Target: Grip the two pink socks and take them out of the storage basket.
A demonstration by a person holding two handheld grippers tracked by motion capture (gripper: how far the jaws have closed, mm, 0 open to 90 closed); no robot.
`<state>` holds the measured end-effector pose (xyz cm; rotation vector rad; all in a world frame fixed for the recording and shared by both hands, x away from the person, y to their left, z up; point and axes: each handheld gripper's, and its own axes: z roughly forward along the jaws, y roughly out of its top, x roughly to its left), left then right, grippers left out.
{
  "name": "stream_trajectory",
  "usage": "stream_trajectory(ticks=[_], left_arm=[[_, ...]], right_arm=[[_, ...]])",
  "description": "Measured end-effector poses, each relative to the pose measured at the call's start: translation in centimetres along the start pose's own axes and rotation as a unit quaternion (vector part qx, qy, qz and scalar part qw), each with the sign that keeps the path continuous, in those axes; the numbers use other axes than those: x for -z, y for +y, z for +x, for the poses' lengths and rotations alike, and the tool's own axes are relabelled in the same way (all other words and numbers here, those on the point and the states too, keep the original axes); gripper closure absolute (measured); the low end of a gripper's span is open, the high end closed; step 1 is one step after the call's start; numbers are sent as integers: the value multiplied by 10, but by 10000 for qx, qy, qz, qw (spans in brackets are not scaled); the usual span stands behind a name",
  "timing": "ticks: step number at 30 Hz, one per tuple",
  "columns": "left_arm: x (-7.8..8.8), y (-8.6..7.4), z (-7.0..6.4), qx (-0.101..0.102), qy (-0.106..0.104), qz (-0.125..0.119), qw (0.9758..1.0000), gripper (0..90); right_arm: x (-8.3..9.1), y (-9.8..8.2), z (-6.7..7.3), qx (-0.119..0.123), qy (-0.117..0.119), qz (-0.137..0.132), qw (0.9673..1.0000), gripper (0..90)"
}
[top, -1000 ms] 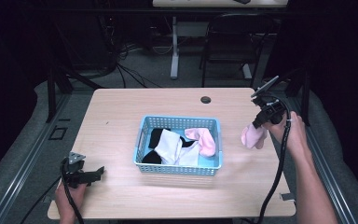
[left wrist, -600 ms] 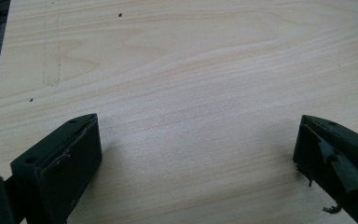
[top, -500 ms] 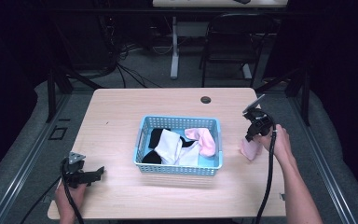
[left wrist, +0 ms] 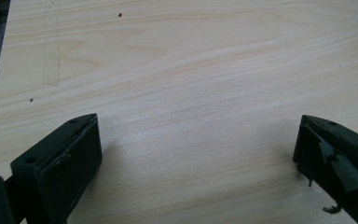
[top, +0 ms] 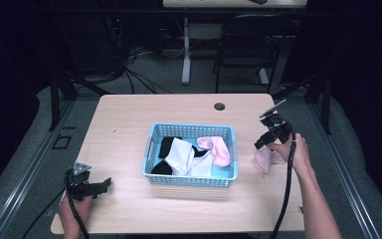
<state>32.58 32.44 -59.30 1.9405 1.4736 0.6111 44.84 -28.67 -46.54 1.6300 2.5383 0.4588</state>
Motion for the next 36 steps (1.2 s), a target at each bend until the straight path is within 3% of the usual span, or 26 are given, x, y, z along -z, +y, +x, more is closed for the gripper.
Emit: stream_trajectory(ticks=[7, 9, 12, 18, 22, 23, 27, 35, 36], left_arm=[[0, 0, 0, -4, 0, 1, 10000, 9], [0, 0, 0, 1, 0, -1, 10000, 9], [0, 0, 0, 0, 0, 0, 10000, 9], [0, 0, 0, -1, 4, 8, 10000, 9], [0, 0, 0, -4, -1, 2, 10000, 9], [0, 0, 0, -4, -1, 2, 10000, 9], [0, 0, 0, 0, -1, 1, 10000, 9], [0, 0, 0, 0, -1, 1, 10000, 10], [0, 0, 0, 2, 0, -1, 10000, 9]], right_arm=[[28, 3, 13, 197, 96, -251, 9994, 166], [32, 4, 17, 219, 92, -312, 9992, 151], [46, 9, 35, 453, 93, -469, 9978, 94], [52, 21, 67, 808, 289, -601, 9945, 10], [47, 33, 90, 1065, 442, -553, 9918, 0], [47, 33, 90, 1065, 442, -553, 9918, 0], [33, 49, 108, 1357, 695, -478, 9872, 0], [1, 69, 129, 1494, 879, -241, 9846, 2], [-9, 75, 132, 1506, 893, -107, 9845, 45]])
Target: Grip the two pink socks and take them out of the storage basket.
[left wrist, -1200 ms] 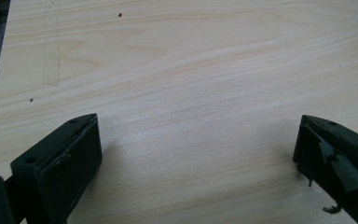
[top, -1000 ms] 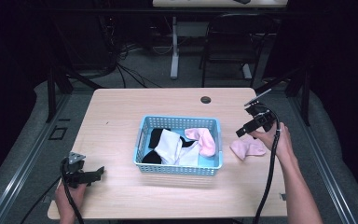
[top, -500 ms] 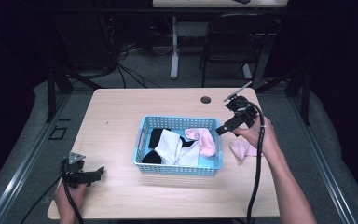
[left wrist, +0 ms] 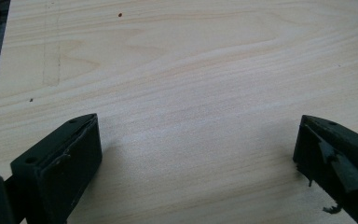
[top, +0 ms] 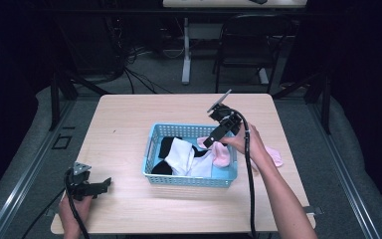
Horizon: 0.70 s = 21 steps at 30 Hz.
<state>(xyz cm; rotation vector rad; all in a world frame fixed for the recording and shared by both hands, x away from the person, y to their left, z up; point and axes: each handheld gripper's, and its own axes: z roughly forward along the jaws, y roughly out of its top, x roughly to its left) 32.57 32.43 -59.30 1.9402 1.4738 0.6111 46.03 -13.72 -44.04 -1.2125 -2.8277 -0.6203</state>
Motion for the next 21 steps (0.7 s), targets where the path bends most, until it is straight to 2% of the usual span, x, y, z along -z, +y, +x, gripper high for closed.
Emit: stream_trajectory(ticks=[6, 7, 9, 10, 12, 14, 15, 16, 18, 20, 21], left_arm=[[0, 0, 0, -1, 0, 0, 10000, 9], [0, 0, 0, -1, 0, 0, 10000, 9], [0, 0, 0, 0, -1, 0, 10000, 9], [0, 0, 0, 0, -1, 1, 10000, 9], [0, 0, 0, -2, -3, 2, 10000, 9], [0, 0, 0, -3, 3, 9, 10000, 9], [0, 0, 0, -6, -3, 3, 10000, 9], [0, 0, 0, -1, -3, 1, 10000, 9], [0, 0, 0, -3, -2, 2, 10000, 9], [0, 0, 0, -1, -3, 2, 10000, 9], [0, 0, 0, -2, -3, 2, 10000, 9]], right_arm=[[-26, 8, -8, -119, 5, 284, 9995, 101], [-26, 8, -8, -119, 5, 284, 9995, 101], [-38, 9, -16, -196, 25, 534, 9984, 139], [-43, 8, -18, -329, 49, 557, 9979, 143], [-48, 7, -21, -426, -16, 576, 9974, 174], [-51, 8, -24, -374, -132, 643, 9971, 216], [-53, 8, -24, -427, -142, 724, 9964, 231], [-53, 8, -26, -378, -151, 747, 9964, 248], [-53, 8, -27, -429, -310, 777, 9956, 260], [-53, 7, -28, -511, -376, 574, 9963, 274], [-53, 8, -28, -477, -435, 669, 9957, 278]])
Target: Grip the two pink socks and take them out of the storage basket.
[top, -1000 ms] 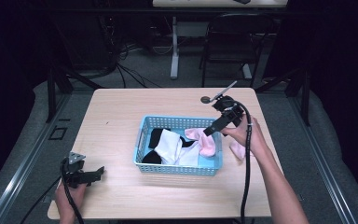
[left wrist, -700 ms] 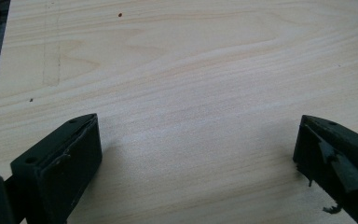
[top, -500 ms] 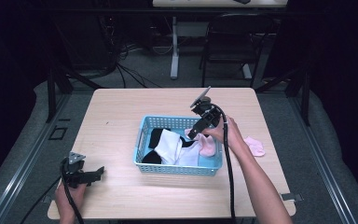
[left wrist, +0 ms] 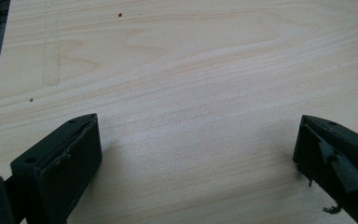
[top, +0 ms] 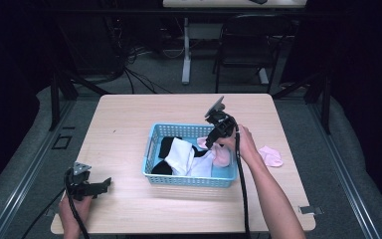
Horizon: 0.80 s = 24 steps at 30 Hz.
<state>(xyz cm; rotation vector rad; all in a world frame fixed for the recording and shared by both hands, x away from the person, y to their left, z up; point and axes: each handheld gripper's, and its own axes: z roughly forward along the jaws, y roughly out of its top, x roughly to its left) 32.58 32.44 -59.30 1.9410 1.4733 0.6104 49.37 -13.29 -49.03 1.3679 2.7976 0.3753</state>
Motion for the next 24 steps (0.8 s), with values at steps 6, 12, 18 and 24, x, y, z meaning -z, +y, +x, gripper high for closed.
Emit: stream_trajectory(ticks=[6, 12, 18, 24], left_arm=[[0, 0, 0, 2, 0, -1, 10000, 9], [0, 0, 0, 1, 1, -2, 10000, 9], [0, 0, 0, 1, 1, -1, 10000, 9], [0, 0, 0, -3, 1, 0, 10000, 9]], right_arm=[[-9, 2, -6, -171, -153, 110, 9997, 313], [-20, 3, -9, -311, -177, 118, 9993, 393], [-28, 6, -10, -299, -262, 363, 9986, 516], [-35, 6, -6, -408, -188, 415, 9981, 819]])
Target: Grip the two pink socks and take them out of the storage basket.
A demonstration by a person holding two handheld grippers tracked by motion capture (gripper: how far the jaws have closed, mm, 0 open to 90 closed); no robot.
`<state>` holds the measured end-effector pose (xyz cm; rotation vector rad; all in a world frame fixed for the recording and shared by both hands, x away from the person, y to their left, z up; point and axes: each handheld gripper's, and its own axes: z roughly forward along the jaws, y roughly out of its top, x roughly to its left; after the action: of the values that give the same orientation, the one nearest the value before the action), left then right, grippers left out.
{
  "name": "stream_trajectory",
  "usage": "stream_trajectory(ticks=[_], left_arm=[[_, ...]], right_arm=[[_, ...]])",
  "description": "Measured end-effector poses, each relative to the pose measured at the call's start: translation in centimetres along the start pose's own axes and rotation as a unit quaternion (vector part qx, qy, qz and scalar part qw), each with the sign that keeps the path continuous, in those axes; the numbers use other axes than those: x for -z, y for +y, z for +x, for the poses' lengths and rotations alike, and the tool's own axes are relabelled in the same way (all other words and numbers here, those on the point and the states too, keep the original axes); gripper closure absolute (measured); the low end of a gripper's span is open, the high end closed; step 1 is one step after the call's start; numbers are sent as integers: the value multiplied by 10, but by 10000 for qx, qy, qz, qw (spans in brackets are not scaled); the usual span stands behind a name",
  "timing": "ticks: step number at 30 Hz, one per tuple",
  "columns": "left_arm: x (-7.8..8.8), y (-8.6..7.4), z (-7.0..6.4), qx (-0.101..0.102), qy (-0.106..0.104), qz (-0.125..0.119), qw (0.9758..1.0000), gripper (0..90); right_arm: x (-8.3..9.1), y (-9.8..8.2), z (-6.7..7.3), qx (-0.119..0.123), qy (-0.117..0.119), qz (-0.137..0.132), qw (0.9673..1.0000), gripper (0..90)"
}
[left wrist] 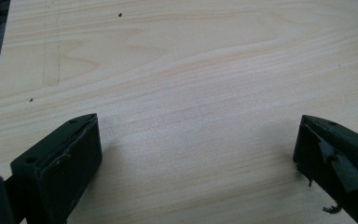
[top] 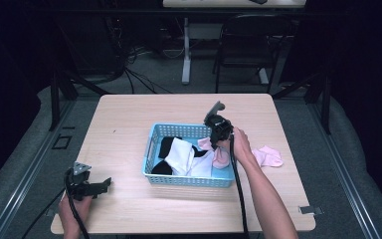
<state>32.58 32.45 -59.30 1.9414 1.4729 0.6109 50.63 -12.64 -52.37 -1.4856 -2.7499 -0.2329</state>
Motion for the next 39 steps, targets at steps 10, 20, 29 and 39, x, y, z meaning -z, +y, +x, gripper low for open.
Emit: stream_trajectory(ticks=[10, 20, 29, 39], left_arm=[[0, 0, 0, 5, -1, 0, 10000, 10], [0, 0, 0, 3, 1, 0, 10000, 9], [0, 0, 0, 4, -1, 1, 10000, 9], [0, 0, 0, 5, -3, 0, 10000, 9]], right_arm=[[20, -2, 13, 138, 58, -193, 9997, 860], [52, -4, 28, 382, -8, -464, 9982, 860], [69, -7, 29, 498, -25, -420, 9979, 860], [97, -14, 37, 667, -43, -619, 9958, 857]])
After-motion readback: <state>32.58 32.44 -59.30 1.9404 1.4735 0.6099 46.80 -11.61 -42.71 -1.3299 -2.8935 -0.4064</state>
